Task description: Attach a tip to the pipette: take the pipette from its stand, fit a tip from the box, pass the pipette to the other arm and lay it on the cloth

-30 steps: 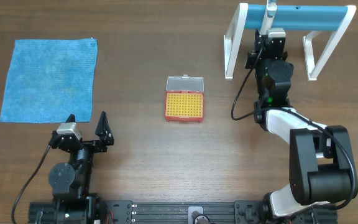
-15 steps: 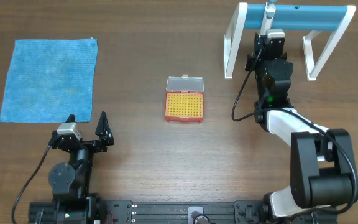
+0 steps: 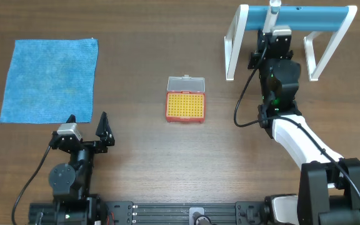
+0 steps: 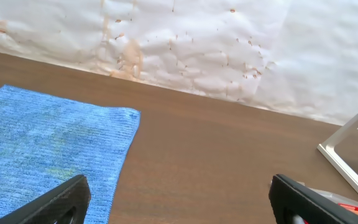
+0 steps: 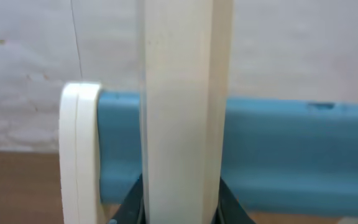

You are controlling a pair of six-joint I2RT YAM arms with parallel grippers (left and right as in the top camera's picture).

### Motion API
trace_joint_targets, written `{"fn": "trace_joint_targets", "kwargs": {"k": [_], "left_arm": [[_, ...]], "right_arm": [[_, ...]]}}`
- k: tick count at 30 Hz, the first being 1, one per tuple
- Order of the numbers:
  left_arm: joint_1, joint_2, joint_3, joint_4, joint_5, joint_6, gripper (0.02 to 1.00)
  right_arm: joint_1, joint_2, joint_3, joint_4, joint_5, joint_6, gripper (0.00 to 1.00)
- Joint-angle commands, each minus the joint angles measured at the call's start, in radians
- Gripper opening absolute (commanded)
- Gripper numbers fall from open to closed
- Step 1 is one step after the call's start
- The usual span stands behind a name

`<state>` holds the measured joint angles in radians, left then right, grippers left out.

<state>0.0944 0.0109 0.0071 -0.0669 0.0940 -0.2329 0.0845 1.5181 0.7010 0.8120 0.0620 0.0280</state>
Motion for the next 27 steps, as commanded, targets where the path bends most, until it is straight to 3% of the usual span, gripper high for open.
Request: {"fn": "trace_joint_targets", "kwargs": {"k": [1,4,8,12,17,27], "left_arm": [[-0.004,-0.007,-0.002,-0.007,0.004,0.009,0.928],[-0.004,-0.007,-0.002,-0.007,0.004,0.009,0.928],[-0.004,-0.008,-0.002,-0.007,0.004,0.009,0.928],[-0.004,-0.008,-0.002,-0.007,0.004,0.009,0.928],[-0.004,-0.007,-0.002,-0.007,0.004,0.009,0.928],[-0.004,-0.008,-0.002,-0.007,0.004,0.009,0.928]], "right_arm": [[0.035,-0.05,0.009,0.025,0.005,0.0,0.08],[0.098,-0.095,-0.053,0.084,-0.019,0.0,0.08],[0.194,-0.095,-0.198,0.394,-0.17,0.0,0.082],[0.262,-0.025,-0.312,0.655,-0.198,0.001,0.08],[0.339,0.025,-0.318,0.652,-0.392,0.005,0.08],[0.43,0.16,-0.245,0.652,-0.4,0.006,0.08]]}}
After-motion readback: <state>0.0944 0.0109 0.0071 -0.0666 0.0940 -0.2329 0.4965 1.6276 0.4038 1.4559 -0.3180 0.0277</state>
